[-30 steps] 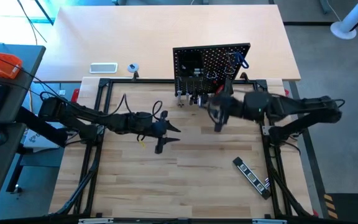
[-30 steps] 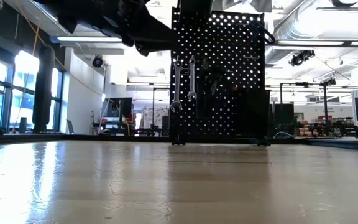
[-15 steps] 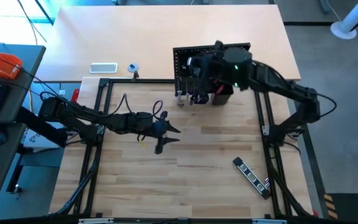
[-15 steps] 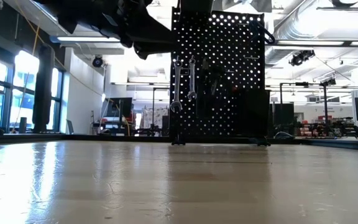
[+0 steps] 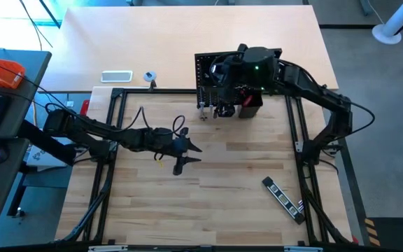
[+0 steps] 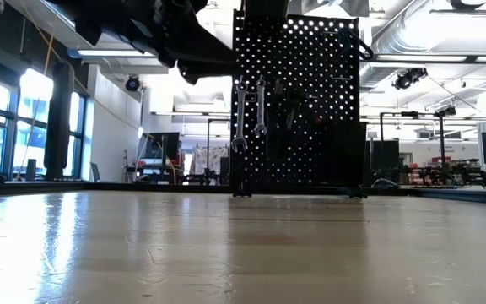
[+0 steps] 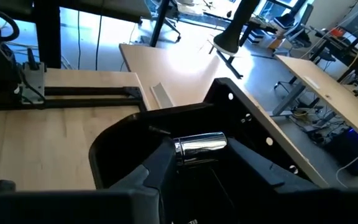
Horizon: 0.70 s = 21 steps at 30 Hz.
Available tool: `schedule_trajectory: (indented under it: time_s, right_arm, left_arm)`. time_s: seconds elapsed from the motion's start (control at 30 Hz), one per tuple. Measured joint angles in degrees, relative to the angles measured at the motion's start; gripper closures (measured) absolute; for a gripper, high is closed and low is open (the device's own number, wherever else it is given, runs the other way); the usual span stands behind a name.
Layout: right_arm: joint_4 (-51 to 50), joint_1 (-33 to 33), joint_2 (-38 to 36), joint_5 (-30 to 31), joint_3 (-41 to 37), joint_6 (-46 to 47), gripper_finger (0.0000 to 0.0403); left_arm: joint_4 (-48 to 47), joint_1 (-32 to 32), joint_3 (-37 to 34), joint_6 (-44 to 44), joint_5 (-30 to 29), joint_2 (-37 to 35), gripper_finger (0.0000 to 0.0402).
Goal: Hang tools onto peg board
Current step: Put the silver socket into the top black bin on the peg board, then put the black spirit level into the bottom black bin on the peg board
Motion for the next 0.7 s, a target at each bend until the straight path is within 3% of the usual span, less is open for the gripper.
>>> schedule_trajectory:
  time_s: [0.3, 0.7]
  right_arm:
    - [-2.73, -1.86, 0.0, -2.49, 0.0, 1.14, 0.0285]
    - [-4.59, -1.88, -0.04, -2.56, 0.0, 2.54, 0.0223]
  left_arm:
    - [-0.23, -0.32, 0.0, -0.95, -0.02, 0.0, 0.0238]
    - [-0.21, -0.32, 0.0, -0.99, -0.07, 0.0, 0.0238]
